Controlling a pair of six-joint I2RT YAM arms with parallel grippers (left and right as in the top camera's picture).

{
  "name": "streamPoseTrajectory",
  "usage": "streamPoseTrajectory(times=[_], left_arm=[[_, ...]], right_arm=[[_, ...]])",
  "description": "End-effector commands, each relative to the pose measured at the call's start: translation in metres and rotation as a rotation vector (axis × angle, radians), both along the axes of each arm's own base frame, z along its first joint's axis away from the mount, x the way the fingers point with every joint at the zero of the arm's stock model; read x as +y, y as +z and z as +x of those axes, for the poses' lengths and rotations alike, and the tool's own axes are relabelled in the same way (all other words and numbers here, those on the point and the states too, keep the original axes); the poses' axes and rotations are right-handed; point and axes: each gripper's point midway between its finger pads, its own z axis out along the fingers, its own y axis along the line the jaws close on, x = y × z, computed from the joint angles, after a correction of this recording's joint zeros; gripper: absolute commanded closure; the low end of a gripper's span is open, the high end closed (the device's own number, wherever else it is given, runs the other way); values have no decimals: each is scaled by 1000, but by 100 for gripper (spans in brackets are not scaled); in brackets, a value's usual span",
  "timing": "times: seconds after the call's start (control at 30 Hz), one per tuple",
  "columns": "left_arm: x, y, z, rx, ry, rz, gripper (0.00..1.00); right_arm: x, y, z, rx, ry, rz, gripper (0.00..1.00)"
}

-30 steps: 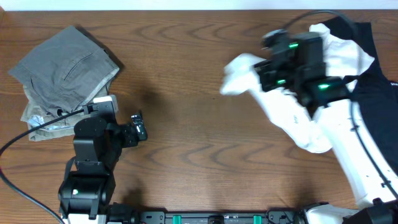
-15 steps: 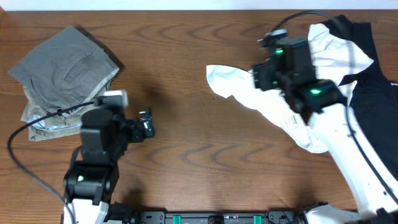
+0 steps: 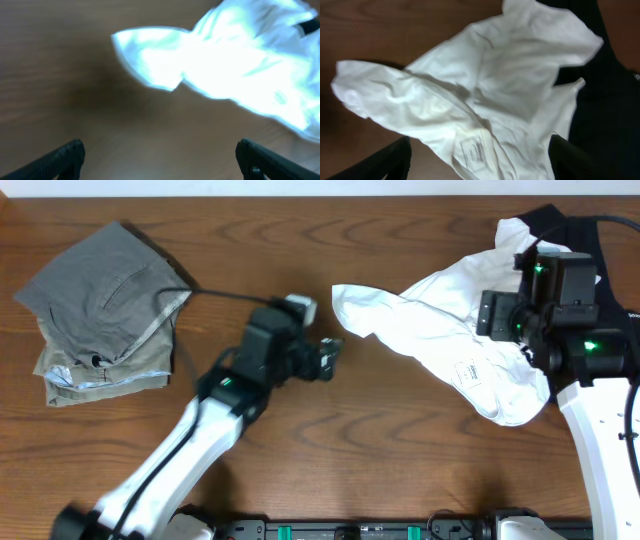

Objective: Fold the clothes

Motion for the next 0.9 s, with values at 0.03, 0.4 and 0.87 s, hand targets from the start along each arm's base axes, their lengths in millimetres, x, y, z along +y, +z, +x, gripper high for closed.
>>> streamPoseTrajectory(times=[0.03,0.4,0.87], left_arm=[[-44,-26,9,127,-16,-166,2],[-103,-77,29,131,-11,-306,2],[-121,-116,61,127,53,-273,0]], right_arm=[[-10,5,-5,-4,-40,2,13],[-11,4,-7,8,-42,0,11],[-11,-1,-13,38,-42,-1,11]])
